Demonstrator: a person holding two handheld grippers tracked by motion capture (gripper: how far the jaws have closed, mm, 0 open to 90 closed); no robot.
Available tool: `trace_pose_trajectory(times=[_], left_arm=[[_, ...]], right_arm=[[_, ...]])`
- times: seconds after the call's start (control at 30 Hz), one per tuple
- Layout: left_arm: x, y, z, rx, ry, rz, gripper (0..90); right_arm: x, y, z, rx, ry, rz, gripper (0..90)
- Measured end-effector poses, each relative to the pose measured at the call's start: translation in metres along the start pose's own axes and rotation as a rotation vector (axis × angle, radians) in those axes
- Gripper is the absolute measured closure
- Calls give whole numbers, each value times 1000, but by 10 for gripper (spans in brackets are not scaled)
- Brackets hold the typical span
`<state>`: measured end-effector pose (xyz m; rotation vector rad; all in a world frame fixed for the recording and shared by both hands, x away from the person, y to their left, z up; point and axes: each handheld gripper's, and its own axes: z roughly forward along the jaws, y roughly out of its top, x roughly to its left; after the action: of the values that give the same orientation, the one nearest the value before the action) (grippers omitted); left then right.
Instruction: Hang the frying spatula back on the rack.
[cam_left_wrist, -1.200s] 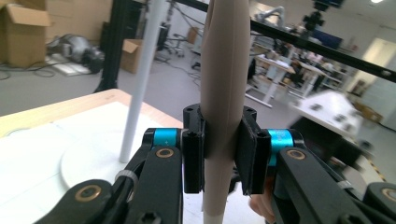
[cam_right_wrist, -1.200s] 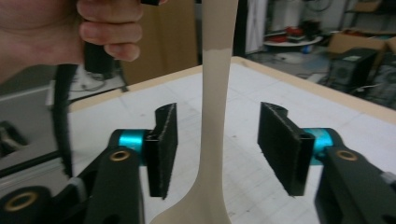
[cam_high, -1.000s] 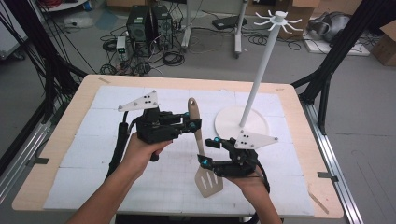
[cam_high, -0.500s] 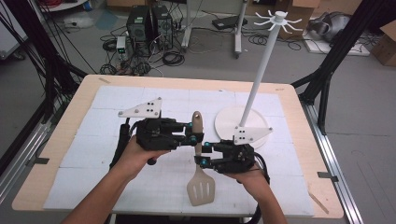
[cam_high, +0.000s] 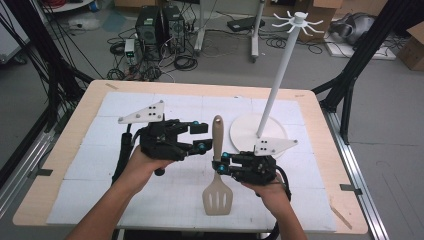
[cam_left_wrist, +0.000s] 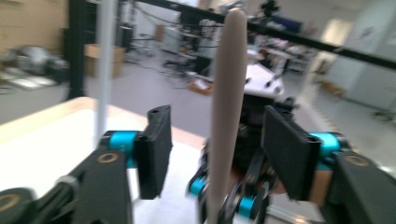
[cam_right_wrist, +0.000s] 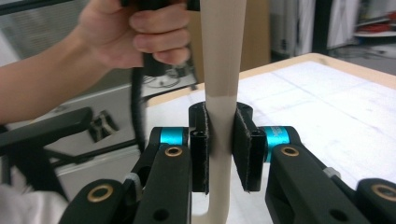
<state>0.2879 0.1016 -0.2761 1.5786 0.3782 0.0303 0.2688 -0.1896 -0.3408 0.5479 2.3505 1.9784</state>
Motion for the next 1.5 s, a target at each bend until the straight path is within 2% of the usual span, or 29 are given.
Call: trace_pose_trajectory(times=[0.07,0.17,0.23,0.33,0.47,0.6,0.77,0.97,1.1,1.3,1.5], left_arm=[[1,-2,-8,4,36,20,335],[1,-10,-23,13,70,36,336],[1,-18,-32,25,97,47,337],[-1,-33,-45,62,152,91,337],[-2,-50,-61,95,209,121,318],[-1,-65,-74,108,218,96,308],[4,-81,-91,96,250,48,247],[8,-100,-106,105,288,7,208],[9,-103,-107,117,293,10,204],[11,-106,-108,122,304,0,203],[12,-107,-109,126,303,-13,207]], right_arm=[[-1,0,-6,-17,-48,15,786],[-4,0,-12,-38,-89,29,786],[-6,2,-17,-50,-112,38,786],[-9,6,-21,-59,-136,48,787],[-13,17,-27,-62,-160,52,786],[-20,33,-34,-57,-206,46,786],[-26,54,-43,-58,-277,45,786],[-36,78,-55,-77,-340,50,786],[-43,91,-61,-79,-375,39,786],[-56,107,-71,-79,-433,49,786],[-65,117,-78,-90,-456,62,786]])
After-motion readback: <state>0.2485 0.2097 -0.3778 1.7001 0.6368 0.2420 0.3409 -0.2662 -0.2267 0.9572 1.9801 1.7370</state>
